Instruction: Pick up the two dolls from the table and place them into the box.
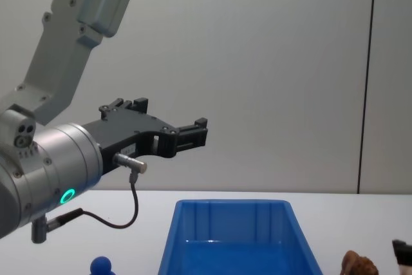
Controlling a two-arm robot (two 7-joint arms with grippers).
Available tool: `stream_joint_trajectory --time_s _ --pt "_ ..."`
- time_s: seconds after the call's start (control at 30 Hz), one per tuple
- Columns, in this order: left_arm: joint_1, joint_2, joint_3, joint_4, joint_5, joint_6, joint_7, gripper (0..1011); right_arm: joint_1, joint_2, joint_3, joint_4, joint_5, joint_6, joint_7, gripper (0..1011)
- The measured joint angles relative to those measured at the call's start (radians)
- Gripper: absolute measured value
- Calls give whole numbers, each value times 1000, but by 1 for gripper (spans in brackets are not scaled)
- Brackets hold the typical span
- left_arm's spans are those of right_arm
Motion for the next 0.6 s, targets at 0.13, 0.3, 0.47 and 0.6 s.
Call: stream_joint_trajectory --time_s 0.13,0.3,0.47,0.6 --pt "0 0 0 0 0 0 0 1001 8 -8 -2 21 -4 11 1 1001" --pt "0 0 0 0 0 0 0 1001 19 -18 -5 47 -9 25 2 1001" --pt "0 0 0 0 0 0 0 1001 29 -27 -6 71 -8 37 3 1001" --pt "0 0 0 0 0 0 0 1001 37 -35 -7 88 0 44 4 1001"
